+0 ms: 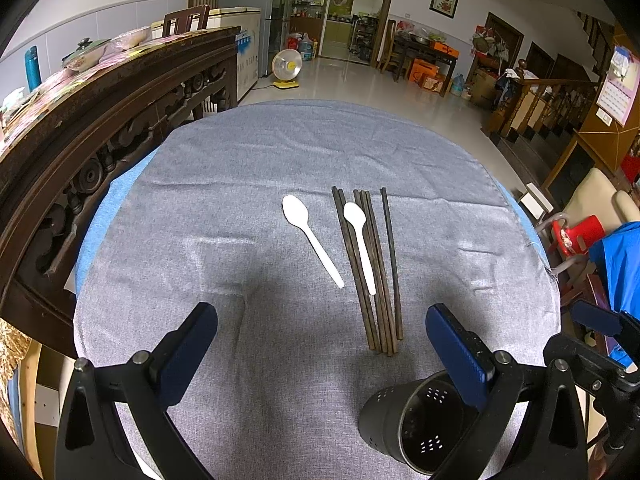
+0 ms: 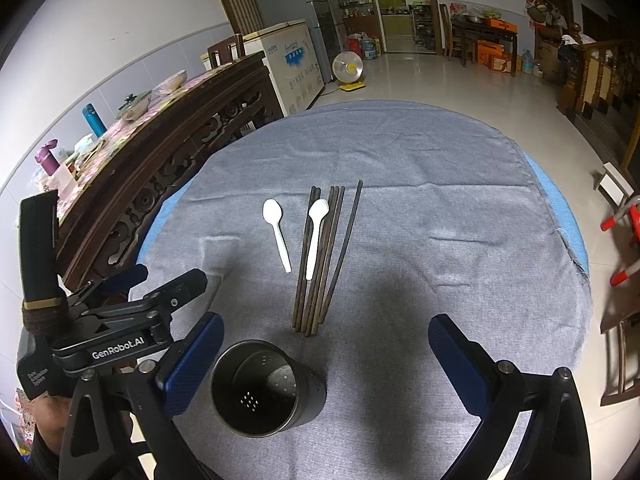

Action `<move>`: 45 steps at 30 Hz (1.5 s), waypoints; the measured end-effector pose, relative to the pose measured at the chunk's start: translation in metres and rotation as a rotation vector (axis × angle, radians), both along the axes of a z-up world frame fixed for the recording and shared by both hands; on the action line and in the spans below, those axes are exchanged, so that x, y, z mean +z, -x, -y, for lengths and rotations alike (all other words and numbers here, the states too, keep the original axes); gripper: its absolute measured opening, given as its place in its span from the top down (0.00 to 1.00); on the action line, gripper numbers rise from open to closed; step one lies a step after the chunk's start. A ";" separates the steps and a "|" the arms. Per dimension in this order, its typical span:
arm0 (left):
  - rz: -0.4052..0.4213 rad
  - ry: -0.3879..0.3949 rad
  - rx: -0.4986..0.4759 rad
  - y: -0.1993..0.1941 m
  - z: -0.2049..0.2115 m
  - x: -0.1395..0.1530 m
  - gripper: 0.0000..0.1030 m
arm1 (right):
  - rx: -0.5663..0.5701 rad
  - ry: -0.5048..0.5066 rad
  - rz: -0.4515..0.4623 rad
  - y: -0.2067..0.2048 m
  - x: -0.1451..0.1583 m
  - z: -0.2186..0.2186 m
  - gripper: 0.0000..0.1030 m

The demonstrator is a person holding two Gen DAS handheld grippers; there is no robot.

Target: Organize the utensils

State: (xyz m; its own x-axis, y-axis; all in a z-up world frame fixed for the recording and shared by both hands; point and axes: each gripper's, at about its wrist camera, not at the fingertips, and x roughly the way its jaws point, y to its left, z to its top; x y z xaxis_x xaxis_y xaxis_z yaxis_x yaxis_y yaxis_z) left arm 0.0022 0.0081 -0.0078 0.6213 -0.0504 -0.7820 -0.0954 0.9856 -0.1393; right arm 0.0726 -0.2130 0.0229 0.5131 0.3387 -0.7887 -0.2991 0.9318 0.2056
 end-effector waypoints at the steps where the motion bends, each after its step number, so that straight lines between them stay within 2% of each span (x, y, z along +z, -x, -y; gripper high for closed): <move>1: -0.001 0.001 0.000 0.000 0.000 0.000 0.00 | 0.000 0.000 0.000 0.000 0.000 0.000 0.00; 15: -0.010 0.013 -0.003 -0.004 -0.006 -0.003 0.00 | 0.008 -0.026 -0.013 -0.001 0.000 -0.001 0.00; 20: -0.082 0.051 0.057 -0.017 -0.035 -0.018 0.00 | -0.019 -0.066 -0.050 -0.017 -0.002 0.021 0.00; 23: -0.149 0.071 0.103 -0.031 -0.056 -0.032 0.01 | -0.056 -0.089 -0.117 -0.042 -0.016 0.039 0.00; 25: -0.201 0.089 0.116 -0.045 -0.066 -0.044 0.07 | -0.065 -0.107 -0.177 -0.064 -0.031 0.049 0.00; 28: -0.267 0.134 0.133 -0.066 -0.075 -0.058 0.13 | -0.067 -0.118 -0.265 -0.097 -0.055 0.052 0.09; 32: -0.337 0.187 0.160 -0.092 -0.083 -0.075 0.19 | -0.048 -0.131 -0.367 -0.137 -0.083 0.040 0.29; 33: -0.349 0.194 0.164 -0.098 -0.084 -0.079 0.20 | -0.042 -0.118 -0.385 -0.148 -0.089 0.033 0.30; 35: -0.368 0.199 0.170 -0.108 -0.085 -0.084 0.20 | -0.028 -0.087 -0.404 -0.166 -0.097 0.017 0.31; 41: -0.412 0.202 0.168 -0.137 -0.082 -0.098 0.21 | 0.003 0.002 -0.475 -0.220 -0.128 -0.035 0.49; 45: -0.445 0.211 0.164 -0.154 -0.079 -0.105 0.27 | 0.002 0.053 -0.504 -0.235 -0.144 -0.054 0.61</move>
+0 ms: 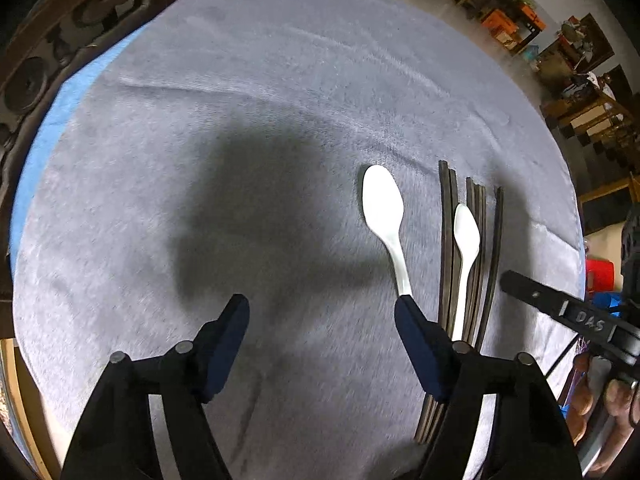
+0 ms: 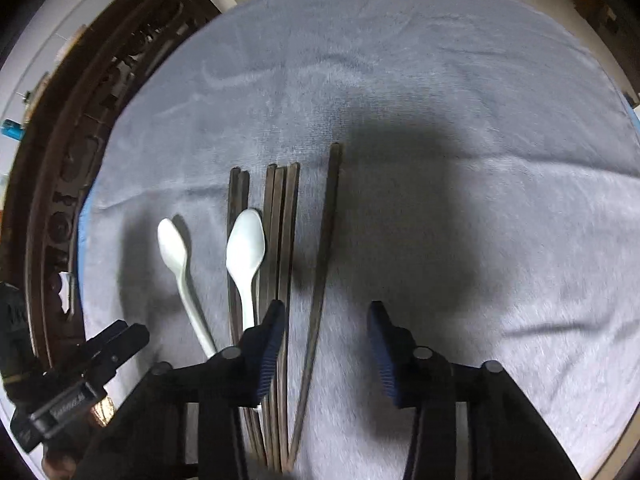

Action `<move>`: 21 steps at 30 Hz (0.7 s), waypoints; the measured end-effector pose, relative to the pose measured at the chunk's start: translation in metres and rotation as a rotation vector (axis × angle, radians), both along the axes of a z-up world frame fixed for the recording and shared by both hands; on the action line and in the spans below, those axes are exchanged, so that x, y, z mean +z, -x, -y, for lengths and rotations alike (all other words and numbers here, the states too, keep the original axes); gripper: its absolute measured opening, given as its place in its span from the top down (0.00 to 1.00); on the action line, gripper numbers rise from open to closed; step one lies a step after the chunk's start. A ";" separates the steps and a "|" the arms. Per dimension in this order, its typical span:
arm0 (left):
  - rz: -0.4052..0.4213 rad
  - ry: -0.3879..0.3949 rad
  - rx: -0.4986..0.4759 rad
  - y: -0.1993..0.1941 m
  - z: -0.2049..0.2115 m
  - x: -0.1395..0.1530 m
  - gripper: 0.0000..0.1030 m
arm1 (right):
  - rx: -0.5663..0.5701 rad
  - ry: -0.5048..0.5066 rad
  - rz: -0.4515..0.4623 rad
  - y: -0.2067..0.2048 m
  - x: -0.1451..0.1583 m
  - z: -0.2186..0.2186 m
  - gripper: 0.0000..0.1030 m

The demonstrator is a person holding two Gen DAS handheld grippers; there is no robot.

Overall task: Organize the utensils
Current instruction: 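Grasp the lone white spoon with the left tool while the right tool grasps one dark chopstick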

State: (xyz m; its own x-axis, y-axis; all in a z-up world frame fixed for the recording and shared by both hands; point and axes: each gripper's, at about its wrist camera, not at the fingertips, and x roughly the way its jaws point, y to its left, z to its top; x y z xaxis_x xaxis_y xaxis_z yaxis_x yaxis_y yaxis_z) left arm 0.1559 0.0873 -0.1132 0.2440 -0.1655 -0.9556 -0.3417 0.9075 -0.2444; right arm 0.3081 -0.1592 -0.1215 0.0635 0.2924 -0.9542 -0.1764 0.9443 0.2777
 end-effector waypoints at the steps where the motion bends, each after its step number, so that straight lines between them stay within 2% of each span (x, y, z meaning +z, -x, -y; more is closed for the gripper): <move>1: -0.008 0.002 0.002 -0.005 0.001 -0.002 0.29 | 0.006 0.012 -0.006 -0.002 -0.003 -0.004 0.64; 4: -0.034 0.015 0.005 -0.017 0.003 -0.004 0.33 | 0.039 0.058 -0.004 -0.004 -0.010 -0.018 0.74; 6: -0.053 0.015 0.009 -0.026 0.006 -0.004 0.34 | 0.079 0.106 -0.015 -0.005 -0.013 -0.026 0.85; 8: -0.079 0.017 0.010 -0.036 0.008 -0.003 0.36 | 0.114 0.152 -0.031 -0.007 -0.016 -0.029 0.90; 13: -0.137 0.012 0.027 -0.058 0.010 -0.001 0.41 | 0.171 0.209 -0.088 -0.014 -0.023 -0.030 0.92; 20: -0.204 0.020 0.042 -0.084 0.013 -0.006 0.47 | 0.207 0.244 -0.116 -0.029 -0.026 -0.043 0.92; 21: -0.204 0.020 0.042 -0.089 0.013 -0.009 0.51 | 0.212 0.246 -0.117 -0.031 -0.025 -0.045 0.92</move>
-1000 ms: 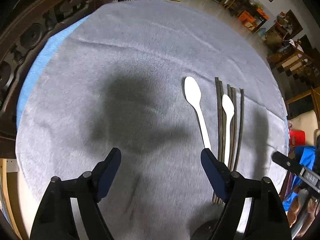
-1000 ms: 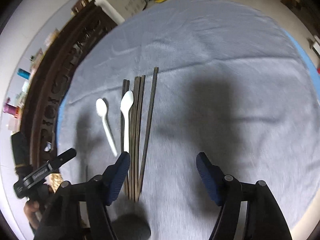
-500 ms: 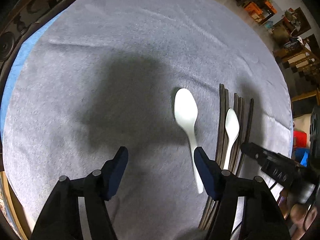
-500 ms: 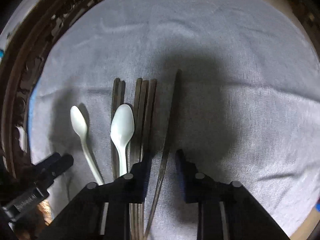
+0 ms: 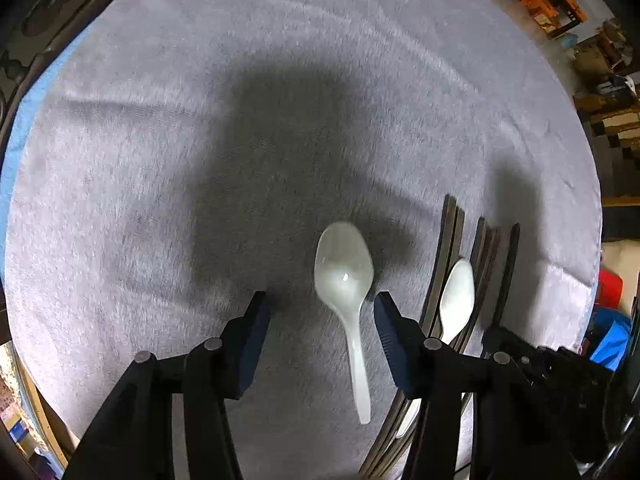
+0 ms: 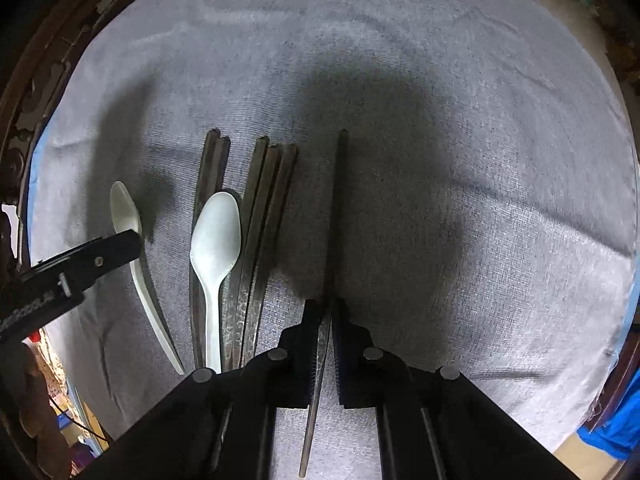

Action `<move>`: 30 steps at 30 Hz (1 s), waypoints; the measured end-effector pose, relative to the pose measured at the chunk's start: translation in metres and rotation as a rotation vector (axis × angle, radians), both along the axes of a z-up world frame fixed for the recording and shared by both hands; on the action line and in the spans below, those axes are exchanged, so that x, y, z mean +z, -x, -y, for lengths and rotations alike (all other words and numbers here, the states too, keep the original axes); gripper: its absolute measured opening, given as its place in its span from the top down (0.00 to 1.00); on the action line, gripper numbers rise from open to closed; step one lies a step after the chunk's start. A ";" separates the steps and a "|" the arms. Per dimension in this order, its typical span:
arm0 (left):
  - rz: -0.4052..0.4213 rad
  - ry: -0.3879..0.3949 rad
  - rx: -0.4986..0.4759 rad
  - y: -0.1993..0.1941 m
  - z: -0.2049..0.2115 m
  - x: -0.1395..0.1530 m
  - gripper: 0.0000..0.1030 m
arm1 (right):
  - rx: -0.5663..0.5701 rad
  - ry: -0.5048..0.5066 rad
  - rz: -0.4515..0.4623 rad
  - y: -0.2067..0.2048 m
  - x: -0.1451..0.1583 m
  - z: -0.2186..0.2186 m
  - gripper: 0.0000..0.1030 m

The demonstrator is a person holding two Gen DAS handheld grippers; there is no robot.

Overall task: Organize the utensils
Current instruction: 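Grasp the lone white spoon with the left tool while the right tool grasps one dark chopstick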

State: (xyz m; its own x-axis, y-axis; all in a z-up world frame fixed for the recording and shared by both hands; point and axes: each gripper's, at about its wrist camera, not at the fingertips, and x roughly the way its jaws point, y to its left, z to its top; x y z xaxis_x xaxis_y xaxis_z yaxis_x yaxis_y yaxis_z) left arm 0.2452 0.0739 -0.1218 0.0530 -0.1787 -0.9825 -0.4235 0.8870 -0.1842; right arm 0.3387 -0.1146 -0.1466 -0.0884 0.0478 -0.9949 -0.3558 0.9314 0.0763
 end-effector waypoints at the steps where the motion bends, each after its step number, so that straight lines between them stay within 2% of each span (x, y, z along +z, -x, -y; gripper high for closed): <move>1: -0.007 -0.014 -0.007 -0.004 0.001 0.001 0.59 | 0.005 0.001 0.000 -0.002 0.000 0.000 0.92; 4: -0.028 -0.067 -0.063 -0.017 0.005 0.005 0.81 | 0.035 0.011 0.002 -0.002 0.001 -0.002 0.92; 6: -0.036 -0.063 -0.113 -0.026 0.009 0.007 0.90 | 0.060 0.022 0.001 -0.001 0.005 -0.003 0.92; 12: -0.027 -0.071 -0.261 -0.041 0.036 0.014 0.91 | 0.114 0.049 -0.013 0.001 0.006 -0.009 0.92; 19: -0.010 -0.059 -0.260 -0.047 0.038 0.026 0.92 | 0.128 0.066 -0.008 -0.003 0.005 -0.016 0.92; 20: -0.001 -0.057 -0.263 -0.041 0.042 0.014 0.93 | 0.125 0.059 -0.005 -0.004 0.005 -0.016 0.92; 22: 0.023 -0.045 -0.258 -0.038 0.039 0.017 0.97 | 0.106 0.032 0.007 -0.001 0.006 -0.014 0.93; 27: 0.099 -0.047 -0.251 -0.019 0.035 0.038 0.97 | -0.001 -0.097 0.049 0.019 0.014 0.018 0.94; 30: 0.137 -0.022 -0.238 -0.001 0.032 0.050 0.97 | -0.043 -0.153 0.065 0.026 0.021 0.034 0.94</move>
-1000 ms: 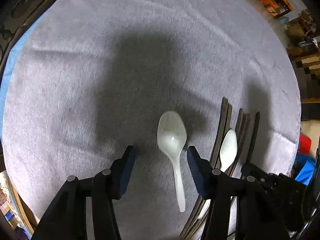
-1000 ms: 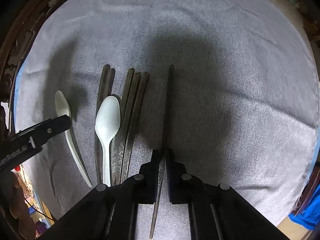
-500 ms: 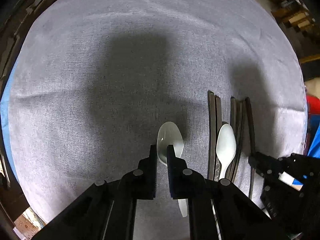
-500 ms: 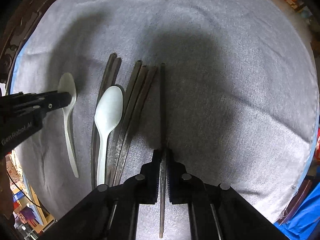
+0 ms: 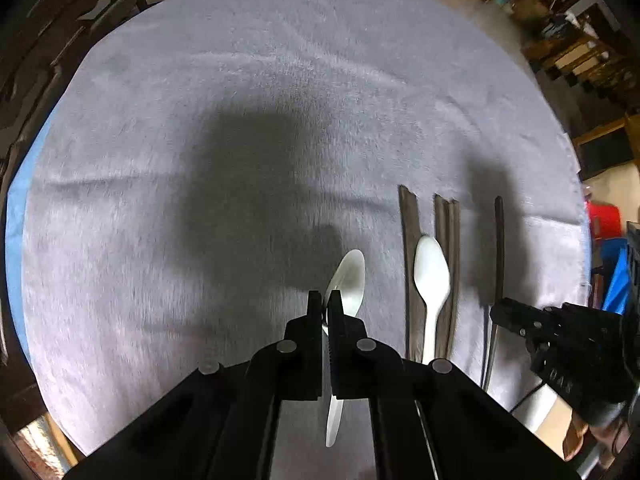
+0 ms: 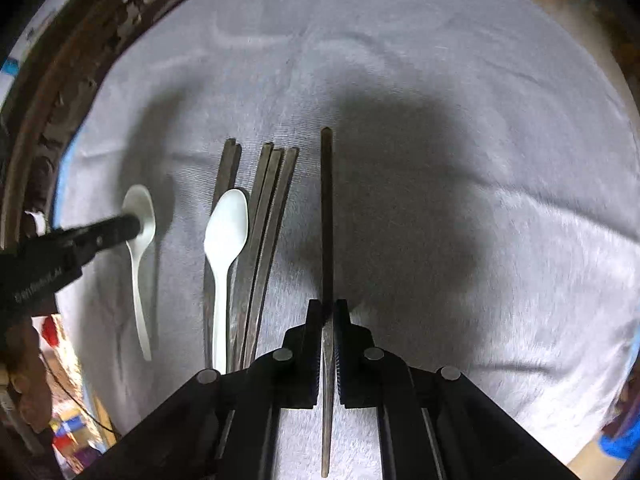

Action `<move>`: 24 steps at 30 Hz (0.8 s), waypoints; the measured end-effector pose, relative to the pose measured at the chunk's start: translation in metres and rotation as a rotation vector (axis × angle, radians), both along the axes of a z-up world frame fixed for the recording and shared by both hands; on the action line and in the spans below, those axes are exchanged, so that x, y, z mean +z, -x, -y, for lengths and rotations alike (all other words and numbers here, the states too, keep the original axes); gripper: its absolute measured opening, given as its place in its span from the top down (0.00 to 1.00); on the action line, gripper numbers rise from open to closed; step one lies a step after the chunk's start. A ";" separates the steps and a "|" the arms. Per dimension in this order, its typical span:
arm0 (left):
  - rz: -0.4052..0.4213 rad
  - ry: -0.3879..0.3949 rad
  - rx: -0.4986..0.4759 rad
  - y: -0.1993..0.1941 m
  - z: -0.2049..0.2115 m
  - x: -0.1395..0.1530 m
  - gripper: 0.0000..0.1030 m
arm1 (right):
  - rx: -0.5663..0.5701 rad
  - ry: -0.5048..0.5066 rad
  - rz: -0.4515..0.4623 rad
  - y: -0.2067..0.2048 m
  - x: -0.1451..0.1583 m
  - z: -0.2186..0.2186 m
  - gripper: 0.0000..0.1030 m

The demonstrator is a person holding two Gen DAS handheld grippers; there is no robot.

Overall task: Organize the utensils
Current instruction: 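Grasp the lone white spoon with the left tool while the right tool grasps one dark chopstick, then lower the spoon and chopstick into the black holder while opening both tools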

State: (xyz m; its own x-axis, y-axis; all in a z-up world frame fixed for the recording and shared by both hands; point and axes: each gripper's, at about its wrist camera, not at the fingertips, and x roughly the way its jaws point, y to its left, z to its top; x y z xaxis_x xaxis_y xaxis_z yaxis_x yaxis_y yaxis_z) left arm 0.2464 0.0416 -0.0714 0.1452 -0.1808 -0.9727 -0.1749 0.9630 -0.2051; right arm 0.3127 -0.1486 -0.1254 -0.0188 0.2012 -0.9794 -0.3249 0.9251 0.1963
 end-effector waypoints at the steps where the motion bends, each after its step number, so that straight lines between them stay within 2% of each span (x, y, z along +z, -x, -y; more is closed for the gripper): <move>1: 0.018 0.006 0.003 0.007 -0.001 0.006 0.97 | -0.009 -0.011 0.008 0.004 0.003 0.005 0.94; 5: 0.076 0.029 0.015 0.031 -0.002 0.020 0.98 | -0.049 -0.063 0.038 0.022 0.015 0.023 0.94; 13: 0.238 0.075 0.053 0.090 -0.002 0.066 0.98 | -0.151 -0.217 0.166 0.061 0.071 0.069 0.94; 18: 0.336 0.089 0.092 0.121 -0.005 0.082 0.98 | -0.211 -0.317 0.288 0.102 0.110 0.090 0.94; 24: 0.492 0.098 0.104 0.161 0.008 0.125 0.98 | -0.234 -0.432 0.474 0.163 0.169 0.102 0.94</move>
